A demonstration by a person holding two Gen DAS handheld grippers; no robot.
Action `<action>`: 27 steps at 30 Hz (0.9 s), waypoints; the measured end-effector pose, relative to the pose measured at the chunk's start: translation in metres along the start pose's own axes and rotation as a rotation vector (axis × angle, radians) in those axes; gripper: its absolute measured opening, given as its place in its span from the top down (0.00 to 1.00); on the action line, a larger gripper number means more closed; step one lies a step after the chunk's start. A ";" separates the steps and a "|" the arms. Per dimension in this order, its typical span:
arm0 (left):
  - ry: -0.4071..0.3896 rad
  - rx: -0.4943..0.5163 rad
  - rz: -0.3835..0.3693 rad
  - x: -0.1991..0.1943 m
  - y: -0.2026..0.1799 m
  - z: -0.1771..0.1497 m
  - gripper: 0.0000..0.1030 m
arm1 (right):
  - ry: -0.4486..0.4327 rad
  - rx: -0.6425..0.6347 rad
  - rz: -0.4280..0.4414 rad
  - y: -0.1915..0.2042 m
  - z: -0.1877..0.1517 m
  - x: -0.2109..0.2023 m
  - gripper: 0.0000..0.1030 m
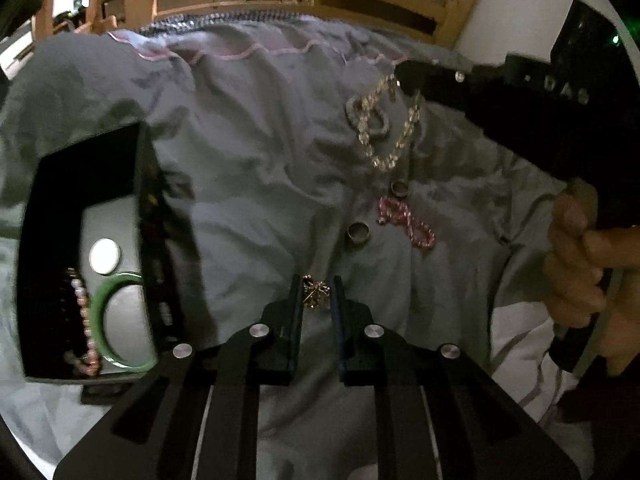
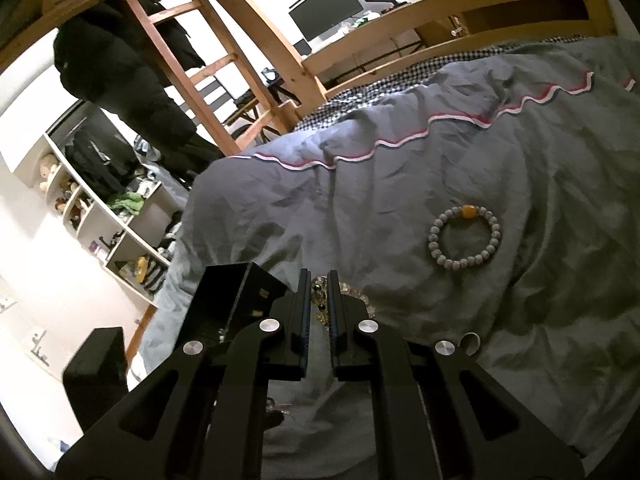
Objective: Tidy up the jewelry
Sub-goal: 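Carry both earrings to the black box and release them inside with both tools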
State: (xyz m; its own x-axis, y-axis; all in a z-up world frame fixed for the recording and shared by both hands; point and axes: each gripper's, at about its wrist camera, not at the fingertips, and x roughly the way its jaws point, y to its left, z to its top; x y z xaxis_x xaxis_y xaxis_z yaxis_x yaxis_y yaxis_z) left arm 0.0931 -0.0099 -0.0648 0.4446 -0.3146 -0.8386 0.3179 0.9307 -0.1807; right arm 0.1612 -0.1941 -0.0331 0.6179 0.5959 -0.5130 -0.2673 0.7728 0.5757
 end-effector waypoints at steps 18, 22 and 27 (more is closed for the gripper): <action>-0.137 -0.097 0.147 -0.068 0.049 0.019 0.87 | 0.031 -0.167 0.033 0.065 -0.012 -0.001 0.92; -0.149 -0.127 0.188 -0.077 0.068 0.022 0.87 | 0.036 -0.204 0.026 0.079 -0.016 0.000 0.92; -0.172 -0.166 0.204 -0.091 0.091 0.026 0.87 | 0.033 -0.229 0.037 0.097 -0.022 0.005 0.92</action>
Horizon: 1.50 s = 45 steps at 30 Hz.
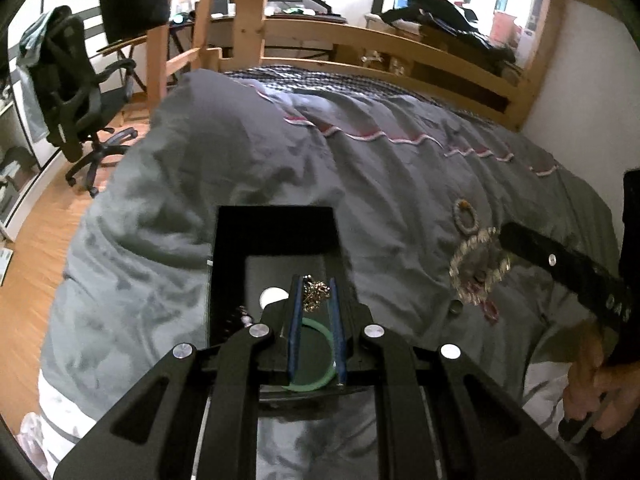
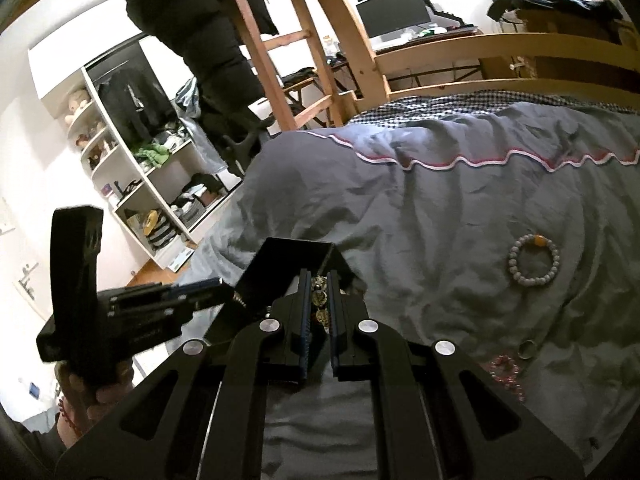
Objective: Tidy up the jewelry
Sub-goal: 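Carry both earrings to the black box and release them inside with both tools, then move both open tools back toward the remaining jewelry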
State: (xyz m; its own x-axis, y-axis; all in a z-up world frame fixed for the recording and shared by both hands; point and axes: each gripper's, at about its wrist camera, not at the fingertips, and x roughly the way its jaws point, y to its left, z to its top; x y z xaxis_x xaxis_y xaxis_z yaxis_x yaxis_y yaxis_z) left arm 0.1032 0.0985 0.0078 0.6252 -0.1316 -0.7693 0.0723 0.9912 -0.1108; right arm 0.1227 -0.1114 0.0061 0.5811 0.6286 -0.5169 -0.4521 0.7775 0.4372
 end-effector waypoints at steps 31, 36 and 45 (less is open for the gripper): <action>0.098 -0.208 -0.099 0.022 0.060 -0.001 0.87 | 0.121 -0.051 0.130 0.062 -0.044 0.079 0.85; 0.095 -0.212 -0.093 0.022 0.060 -0.001 0.65 | 0.060 -0.028 0.088 0.055 -0.041 0.070 0.19; -0.002 -0.233 -0.047 0.005 0.065 0.001 0.08 | 0.040 -0.064 -0.145 0.033 -0.031 0.063 0.04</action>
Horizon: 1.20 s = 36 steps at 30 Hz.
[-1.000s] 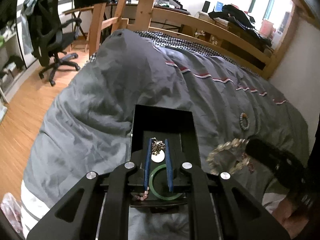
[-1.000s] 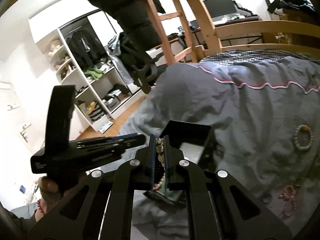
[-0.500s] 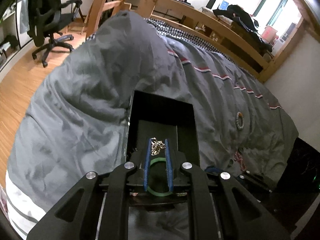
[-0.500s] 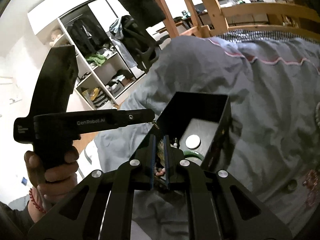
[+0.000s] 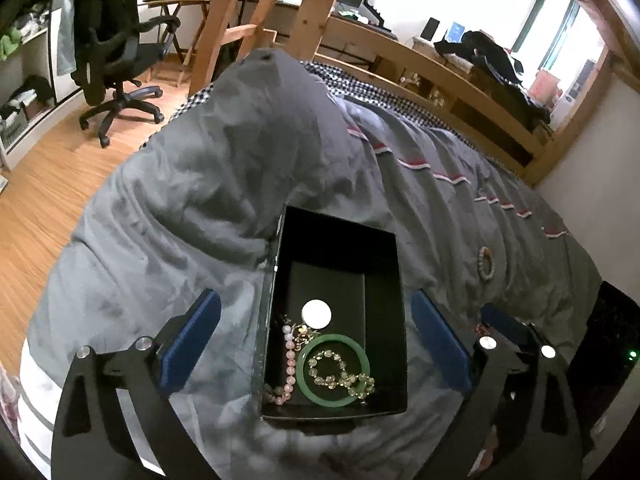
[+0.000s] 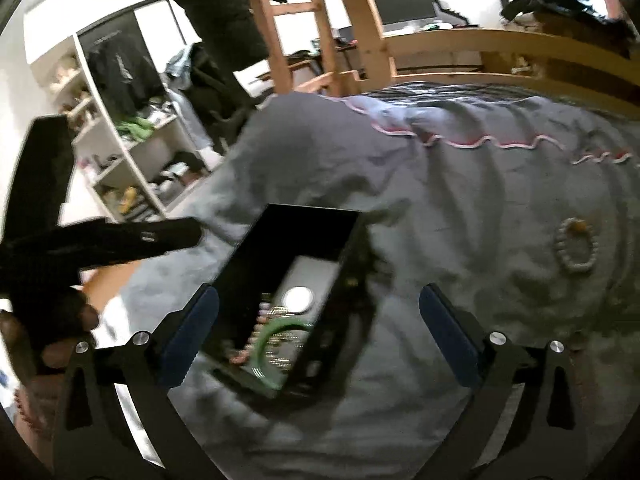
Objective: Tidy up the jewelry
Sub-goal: 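Move both open tools back toward the remaining jewelry, then grasp a silver ring with the left tool while the right tool grasps the pink crystal bracelet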
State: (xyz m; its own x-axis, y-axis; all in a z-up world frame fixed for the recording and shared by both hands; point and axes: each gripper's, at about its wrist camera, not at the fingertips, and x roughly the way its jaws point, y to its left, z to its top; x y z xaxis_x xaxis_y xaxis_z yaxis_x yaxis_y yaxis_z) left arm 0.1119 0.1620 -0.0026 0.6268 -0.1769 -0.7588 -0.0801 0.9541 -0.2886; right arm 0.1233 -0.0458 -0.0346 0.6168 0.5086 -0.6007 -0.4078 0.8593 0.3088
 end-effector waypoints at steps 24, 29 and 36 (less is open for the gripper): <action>0.058 0.348 -0.151 0.027 -0.109 -0.051 0.07 | -0.017 -0.027 -0.275 -0.104 0.000 -0.084 0.04; 0.067 0.415 -0.170 0.040 -0.138 -0.060 0.09 | 0.005 -0.088 -0.293 -0.113 -0.007 -0.090 0.08; 0.107 0.501 -0.214 0.080 -0.181 -0.063 0.40 | 0.190 -0.019 -0.286 -0.146 -0.026 -0.056 0.52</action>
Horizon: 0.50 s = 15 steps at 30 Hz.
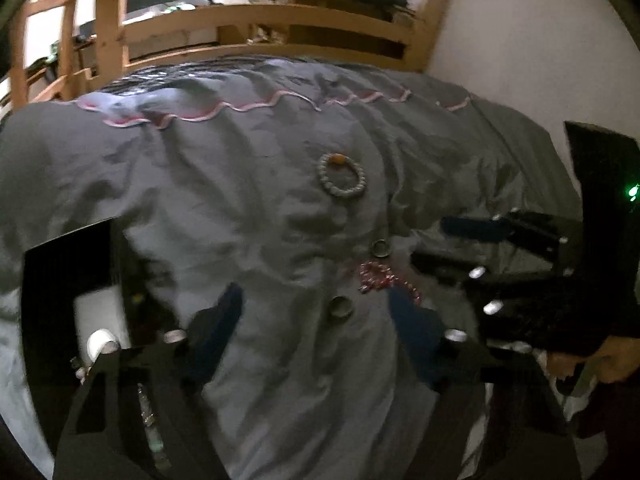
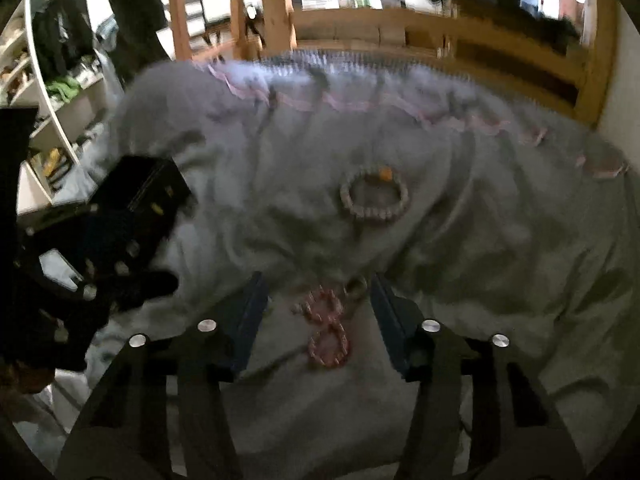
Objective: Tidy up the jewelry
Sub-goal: 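Grasp a silver ring with the left tool while the right tool grasps the pink crystal bracelet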
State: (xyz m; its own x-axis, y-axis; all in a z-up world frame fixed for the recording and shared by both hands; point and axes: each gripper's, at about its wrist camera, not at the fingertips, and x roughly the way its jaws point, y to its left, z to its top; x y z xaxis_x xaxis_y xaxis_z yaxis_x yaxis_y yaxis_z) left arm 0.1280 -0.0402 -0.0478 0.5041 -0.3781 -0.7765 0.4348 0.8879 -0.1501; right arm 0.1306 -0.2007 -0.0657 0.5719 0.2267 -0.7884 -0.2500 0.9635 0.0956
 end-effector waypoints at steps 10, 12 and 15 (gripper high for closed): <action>0.107 0.065 -0.022 0.063 -0.010 -0.011 0.63 | 0.192 0.012 -0.048 -0.002 -0.018 0.051 0.51; 0.120 0.056 -0.024 0.070 -0.008 -0.013 0.72 | 0.206 -0.001 -0.060 0.001 -0.021 0.058 0.51; 0.134 0.021 -0.046 0.075 0.000 -0.015 0.77 | 0.206 -0.009 -0.070 0.004 -0.021 0.061 0.64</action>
State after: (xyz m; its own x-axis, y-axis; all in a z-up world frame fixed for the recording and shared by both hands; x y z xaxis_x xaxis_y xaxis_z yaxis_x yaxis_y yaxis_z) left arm 0.1551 -0.0644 -0.1151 0.3798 -0.3786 -0.8440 0.4717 0.8642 -0.1753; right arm 0.1485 -0.1857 -0.1259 0.4162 0.1246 -0.9007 -0.2234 0.9742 0.0316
